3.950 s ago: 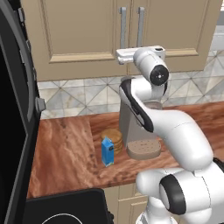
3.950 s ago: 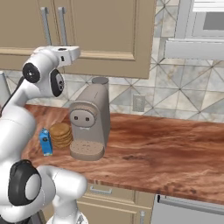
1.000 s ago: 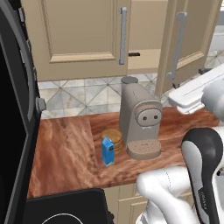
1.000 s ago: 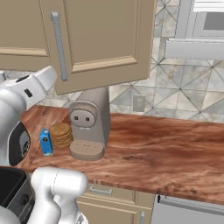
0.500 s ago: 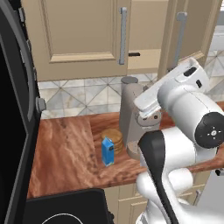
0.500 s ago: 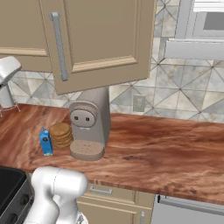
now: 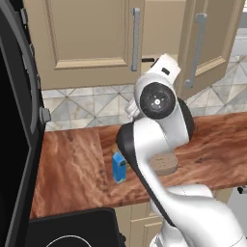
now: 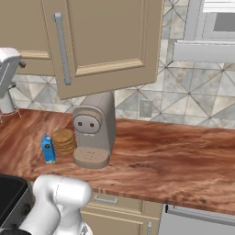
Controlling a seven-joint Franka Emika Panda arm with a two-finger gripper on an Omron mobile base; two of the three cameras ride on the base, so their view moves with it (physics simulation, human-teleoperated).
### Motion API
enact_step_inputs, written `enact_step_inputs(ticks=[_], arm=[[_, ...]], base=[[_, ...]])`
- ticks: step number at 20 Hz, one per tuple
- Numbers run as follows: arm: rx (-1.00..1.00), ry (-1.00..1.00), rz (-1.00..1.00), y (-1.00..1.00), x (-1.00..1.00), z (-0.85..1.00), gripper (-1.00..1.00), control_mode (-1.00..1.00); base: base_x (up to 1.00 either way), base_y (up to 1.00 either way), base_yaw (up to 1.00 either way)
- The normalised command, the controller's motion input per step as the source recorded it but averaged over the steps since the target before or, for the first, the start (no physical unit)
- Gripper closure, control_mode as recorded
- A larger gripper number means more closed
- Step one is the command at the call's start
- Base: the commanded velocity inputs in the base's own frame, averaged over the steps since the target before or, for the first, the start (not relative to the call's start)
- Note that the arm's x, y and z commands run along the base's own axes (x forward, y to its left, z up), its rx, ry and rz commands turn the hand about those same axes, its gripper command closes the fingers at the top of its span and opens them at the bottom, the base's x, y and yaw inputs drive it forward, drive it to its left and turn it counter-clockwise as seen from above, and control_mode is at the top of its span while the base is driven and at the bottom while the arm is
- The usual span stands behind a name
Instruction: Pick the pan from the cabinet and place it on the stove. Then turn on the stove burner for the pan.
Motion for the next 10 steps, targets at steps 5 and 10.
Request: enact_step_inputs(ticks=[5, 10], arm=[[-0.1, 0.1, -0.06, -0.02, 0.73, -0.29, -1.0, -1.0], [-0.07, 0.04, -0.06, -0.11, 0.56, -0.28, -1.0, -1.0]], base=[[0.0, 0.0, 0.0], [0.0, 0.0, 0.0]])
